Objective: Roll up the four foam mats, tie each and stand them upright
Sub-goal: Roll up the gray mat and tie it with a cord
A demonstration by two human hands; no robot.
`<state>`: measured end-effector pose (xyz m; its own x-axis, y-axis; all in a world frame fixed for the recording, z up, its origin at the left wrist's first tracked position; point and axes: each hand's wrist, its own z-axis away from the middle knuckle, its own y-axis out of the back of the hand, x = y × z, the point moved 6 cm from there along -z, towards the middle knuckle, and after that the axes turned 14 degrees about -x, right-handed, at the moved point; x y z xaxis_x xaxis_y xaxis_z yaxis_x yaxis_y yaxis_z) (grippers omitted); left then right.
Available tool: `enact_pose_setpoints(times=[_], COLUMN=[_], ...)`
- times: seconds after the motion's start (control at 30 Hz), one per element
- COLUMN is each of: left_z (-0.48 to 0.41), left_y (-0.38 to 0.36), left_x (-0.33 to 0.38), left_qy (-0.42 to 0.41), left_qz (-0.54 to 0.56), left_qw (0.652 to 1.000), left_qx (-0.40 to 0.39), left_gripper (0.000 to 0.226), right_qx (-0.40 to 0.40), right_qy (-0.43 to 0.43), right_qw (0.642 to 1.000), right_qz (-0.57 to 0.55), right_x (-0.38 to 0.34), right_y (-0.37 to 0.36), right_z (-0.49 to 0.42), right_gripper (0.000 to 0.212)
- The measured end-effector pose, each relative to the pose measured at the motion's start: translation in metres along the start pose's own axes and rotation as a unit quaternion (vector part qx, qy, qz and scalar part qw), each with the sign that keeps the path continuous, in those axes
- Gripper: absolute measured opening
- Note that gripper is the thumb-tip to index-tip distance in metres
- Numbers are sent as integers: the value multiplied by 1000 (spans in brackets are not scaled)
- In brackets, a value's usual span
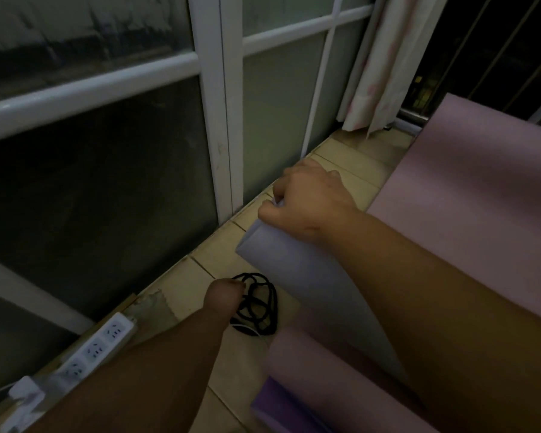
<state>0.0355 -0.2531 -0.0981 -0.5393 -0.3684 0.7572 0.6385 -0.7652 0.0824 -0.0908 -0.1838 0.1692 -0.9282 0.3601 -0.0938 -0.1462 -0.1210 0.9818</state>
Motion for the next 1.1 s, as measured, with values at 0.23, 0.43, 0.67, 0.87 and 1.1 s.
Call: enact_pose_setpoints(times=[0.23,0.43,0.67,0.87,1.1], left_z=[35,82,162,242,329], left_y=[-15,-52,-126,-196,-270], left_x=[78,168,261,316,350], left_qy=[-66,-154,-246,-305,-365], left_qz=[-87,-29,27,48,71], left_qw=[994,987,964,938,899], left_qx=[-15,-22,-96,-156,-232], left_gripper=[13,22,26,26,24], right_qx=[76,218,364,483,558], right_qy=[-36,-69,-136,-184,-218], right_qw=[996,973,921,856,796], right_qz=[-7,-10,-9,-27,-86], right_x=[21,57,112,143,167], right_y=[44,97,147,181,191], right_z=[40,108,213,314,397], right_gripper=[38,39,38,31,37])
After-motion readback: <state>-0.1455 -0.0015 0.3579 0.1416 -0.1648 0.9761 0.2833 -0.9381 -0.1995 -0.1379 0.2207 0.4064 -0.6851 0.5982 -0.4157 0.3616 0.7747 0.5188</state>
